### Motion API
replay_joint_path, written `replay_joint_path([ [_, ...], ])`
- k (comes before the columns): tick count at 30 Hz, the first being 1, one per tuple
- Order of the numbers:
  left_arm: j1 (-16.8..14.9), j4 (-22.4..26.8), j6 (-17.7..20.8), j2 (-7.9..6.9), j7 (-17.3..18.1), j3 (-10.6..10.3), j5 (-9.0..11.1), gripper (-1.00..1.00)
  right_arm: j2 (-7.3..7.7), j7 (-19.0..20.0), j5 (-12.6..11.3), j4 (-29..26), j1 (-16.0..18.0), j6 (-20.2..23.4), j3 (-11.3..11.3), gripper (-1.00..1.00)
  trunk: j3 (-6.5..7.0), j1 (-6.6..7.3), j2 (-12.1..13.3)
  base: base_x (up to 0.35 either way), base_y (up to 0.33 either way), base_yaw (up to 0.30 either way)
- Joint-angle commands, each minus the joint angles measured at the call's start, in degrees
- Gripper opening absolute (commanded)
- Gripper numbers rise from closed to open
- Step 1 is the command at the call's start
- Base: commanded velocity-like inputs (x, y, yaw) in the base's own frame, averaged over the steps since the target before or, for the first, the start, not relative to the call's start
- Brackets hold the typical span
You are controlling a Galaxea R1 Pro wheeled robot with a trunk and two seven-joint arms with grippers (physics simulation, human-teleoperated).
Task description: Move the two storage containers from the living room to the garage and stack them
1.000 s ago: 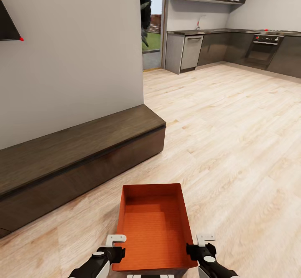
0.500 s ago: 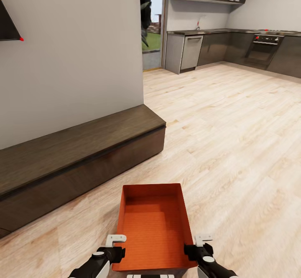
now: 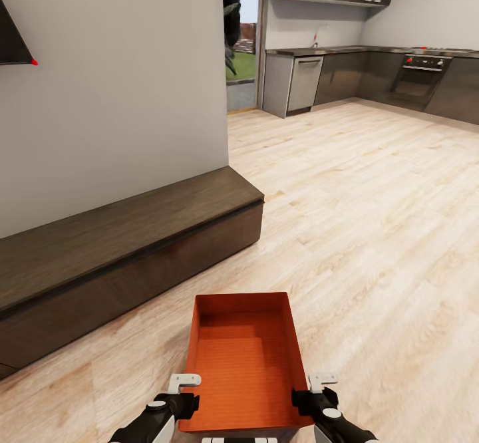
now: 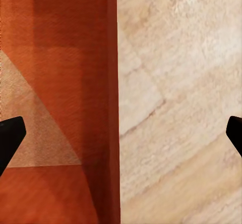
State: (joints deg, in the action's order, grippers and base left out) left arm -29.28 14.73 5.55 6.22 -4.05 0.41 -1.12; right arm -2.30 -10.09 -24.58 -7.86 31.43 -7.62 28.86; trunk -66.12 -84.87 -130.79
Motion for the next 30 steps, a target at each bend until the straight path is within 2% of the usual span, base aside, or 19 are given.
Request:
replay_joint_path([
  [1,0.01,0.13,0.34,0.02,-0.17,0.03,-0.11,1.0,0.0,-0.19,-0.56,0.04,0.03,-0.2,0.49,1.0,-0.04,0.01,-0.01,0.0,0.0,0.0],
  [13,0.01,0.13,0.34,0.02,-0.17,0.03,-0.11,1.0,0.01,-0.11,-0.56,0.04,0.03,-0.2,0.49,1.0,-0.04,0.01,-0.01,0.0,0.0,0.0],
  [14,0.01,0.13,0.34,0.02,-0.17,0.03,-0.11,1.0,0.01,-0.11,-0.56,0.04,0.03,-0.2,0.49,-1.0,-0.04,0.01,-0.01,0.0,0.0,0.0],
  [15,0.01,0.13,0.34,0.02,-0.17,0.03,-0.11,1.0,0.01,-0.11,-0.56,0.04,0.03,-0.2,0.49,-1.0,-0.04,0.01,-0.01,0.0,0.0,0.0],
  [16,0.01,0.13,0.34,0.02,-0.17,0.03,-0.11,-1.0,0.01,-0.11,-0.56,0.04,0.03,-0.2,0.49,-1.0,-0.04,0.01,-0.01,0.0,0.0,0.0],
  [30,0.01,0.13,0.08,0.04,-0.17,0.09,-0.11,-1.0,0.07,-0.03,-0.6,0.04,0.03,-0.29,0.43,-1.0,-0.04,0.01,-0.01,0.0,0.0,0.0],
])
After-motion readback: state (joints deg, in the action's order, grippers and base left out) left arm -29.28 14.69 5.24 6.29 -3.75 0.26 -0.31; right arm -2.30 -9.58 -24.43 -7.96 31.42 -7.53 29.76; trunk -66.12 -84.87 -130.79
